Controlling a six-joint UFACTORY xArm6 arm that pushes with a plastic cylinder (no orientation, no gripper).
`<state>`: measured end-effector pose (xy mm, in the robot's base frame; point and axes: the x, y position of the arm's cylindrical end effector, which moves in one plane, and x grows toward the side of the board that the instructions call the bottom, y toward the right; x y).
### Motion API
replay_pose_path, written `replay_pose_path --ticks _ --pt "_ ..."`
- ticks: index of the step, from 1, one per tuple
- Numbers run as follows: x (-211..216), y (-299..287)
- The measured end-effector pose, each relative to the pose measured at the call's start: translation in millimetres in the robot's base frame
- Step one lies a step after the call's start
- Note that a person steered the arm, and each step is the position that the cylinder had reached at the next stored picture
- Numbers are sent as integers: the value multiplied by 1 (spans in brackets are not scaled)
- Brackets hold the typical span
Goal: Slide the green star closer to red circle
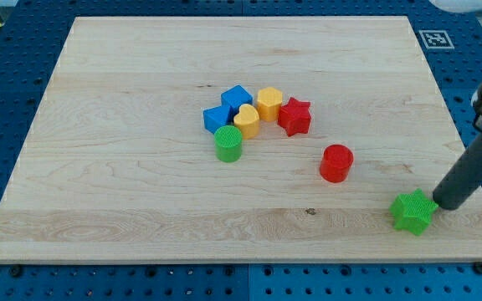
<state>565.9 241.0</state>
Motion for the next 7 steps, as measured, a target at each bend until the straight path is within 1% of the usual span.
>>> replay_pose_path --ticks 1,2,3,4,5,6,7 --pt "12 -13" --pt "15 -36" --pt "28 -42" --pt "52 -42" --pt "51 -51" --pt "42 -56" --pt "31 -76"
